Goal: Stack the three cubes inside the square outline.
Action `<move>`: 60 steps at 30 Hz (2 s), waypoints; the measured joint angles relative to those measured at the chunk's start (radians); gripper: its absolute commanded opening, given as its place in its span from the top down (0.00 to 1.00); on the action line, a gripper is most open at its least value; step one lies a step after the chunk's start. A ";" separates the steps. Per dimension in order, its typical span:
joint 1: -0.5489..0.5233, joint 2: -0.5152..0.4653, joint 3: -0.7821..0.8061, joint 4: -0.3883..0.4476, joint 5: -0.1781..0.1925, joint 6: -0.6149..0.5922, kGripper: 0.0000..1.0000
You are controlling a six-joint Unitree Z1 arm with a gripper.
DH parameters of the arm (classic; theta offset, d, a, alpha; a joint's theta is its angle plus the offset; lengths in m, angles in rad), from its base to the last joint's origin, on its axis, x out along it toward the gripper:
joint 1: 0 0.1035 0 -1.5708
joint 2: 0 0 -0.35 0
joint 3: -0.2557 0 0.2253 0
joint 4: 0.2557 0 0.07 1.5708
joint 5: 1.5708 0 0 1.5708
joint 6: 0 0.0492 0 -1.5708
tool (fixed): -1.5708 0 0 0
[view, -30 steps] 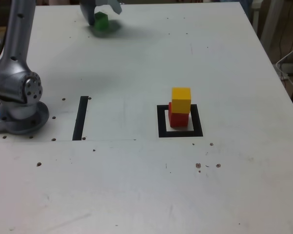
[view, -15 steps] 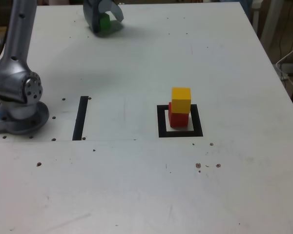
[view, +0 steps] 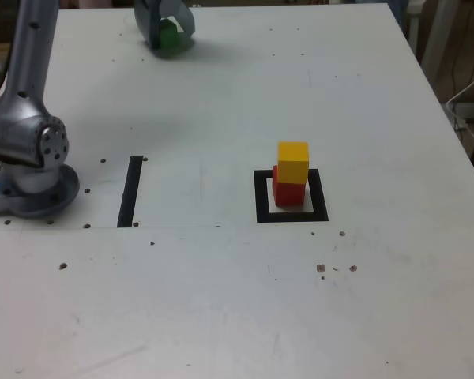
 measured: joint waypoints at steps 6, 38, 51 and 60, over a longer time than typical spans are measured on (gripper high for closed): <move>0.000 0.000 0.004 -0.005 0.001 0.000 0.52; -0.264 -0.234 0.085 0.097 -0.059 0.016 0.60; -0.571 -0.389 0.233 0.113 -0.082 -0.127 0.60; -0.760 -0.452 0.259 0.186 -0.082 -0.252 0.60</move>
